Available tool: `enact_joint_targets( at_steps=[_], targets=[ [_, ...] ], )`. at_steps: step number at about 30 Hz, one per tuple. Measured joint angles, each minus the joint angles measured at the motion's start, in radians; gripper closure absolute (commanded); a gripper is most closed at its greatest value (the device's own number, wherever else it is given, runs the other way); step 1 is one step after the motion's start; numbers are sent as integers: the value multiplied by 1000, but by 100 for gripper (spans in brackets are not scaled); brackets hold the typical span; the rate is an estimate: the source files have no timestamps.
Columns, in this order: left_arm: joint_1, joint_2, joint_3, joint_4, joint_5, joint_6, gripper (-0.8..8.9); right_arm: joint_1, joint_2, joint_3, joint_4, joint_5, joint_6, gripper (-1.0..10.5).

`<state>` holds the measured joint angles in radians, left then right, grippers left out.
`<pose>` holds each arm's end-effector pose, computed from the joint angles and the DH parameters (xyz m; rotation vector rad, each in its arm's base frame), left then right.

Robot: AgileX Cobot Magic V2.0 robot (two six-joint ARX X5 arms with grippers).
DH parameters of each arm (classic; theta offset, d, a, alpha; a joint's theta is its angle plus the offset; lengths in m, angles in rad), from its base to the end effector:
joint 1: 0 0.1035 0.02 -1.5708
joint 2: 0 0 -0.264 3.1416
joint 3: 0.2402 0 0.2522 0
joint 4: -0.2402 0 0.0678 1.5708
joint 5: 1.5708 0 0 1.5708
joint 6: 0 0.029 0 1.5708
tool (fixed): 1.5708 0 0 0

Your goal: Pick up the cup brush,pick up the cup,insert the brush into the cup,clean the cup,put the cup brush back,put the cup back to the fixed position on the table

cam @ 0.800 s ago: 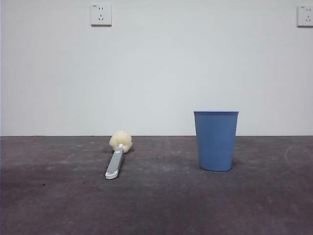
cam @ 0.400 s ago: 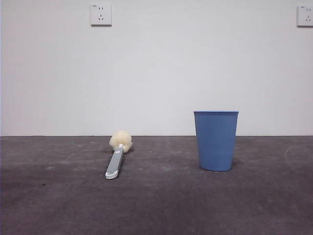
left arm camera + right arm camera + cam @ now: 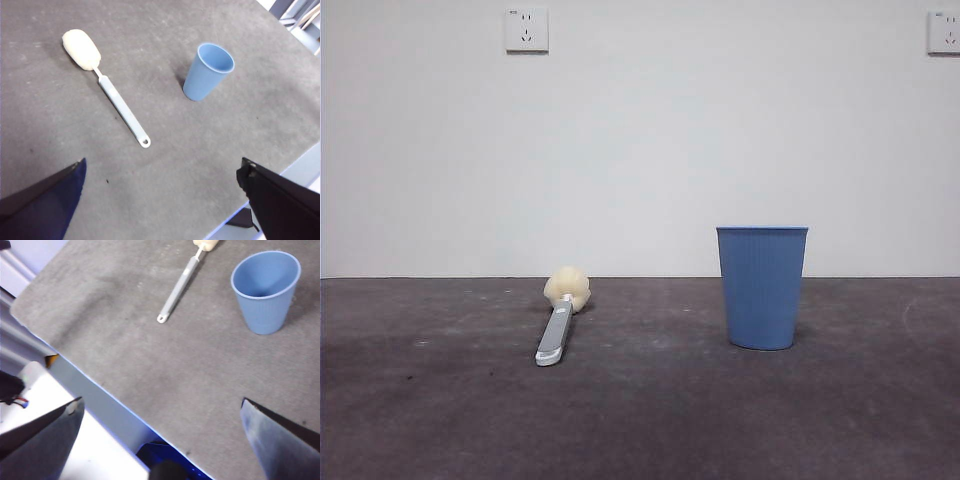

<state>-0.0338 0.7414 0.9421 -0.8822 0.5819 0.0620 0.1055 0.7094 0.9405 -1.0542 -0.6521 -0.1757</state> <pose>0.1242 -0.0201 0.3314 -0.1294 0.6470 -0.6112 0.1037 0.0287 0.3234 0.0690 0.7435 0.7802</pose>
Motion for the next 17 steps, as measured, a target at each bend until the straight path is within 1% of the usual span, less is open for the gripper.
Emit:
enact_joint_targets(
  at_steps=[2, 5, 10, 14, 17],
  targets=[
    [-32, 56, 30, 22, -37, -11, 244, 0, 5, 0, 0, 24, 0, 366],
    [-101, 148, 67, 74, -106, -40, 245, 0, 10, 0, 0, 28, 4, 366],
    [-238, 303, 102, 158, -267, -108, 247, 0, 11, 0, 0, 28, 4, 366],
    [-347, 453, 126, 262, -410, -173, 247, 0, 11, 0, 0, 28, 8, 366],
    [-396, 573, 130, 348, -482, -222, 248, 0, 11, 0, 0, 28, 15, 366]
  ],
)
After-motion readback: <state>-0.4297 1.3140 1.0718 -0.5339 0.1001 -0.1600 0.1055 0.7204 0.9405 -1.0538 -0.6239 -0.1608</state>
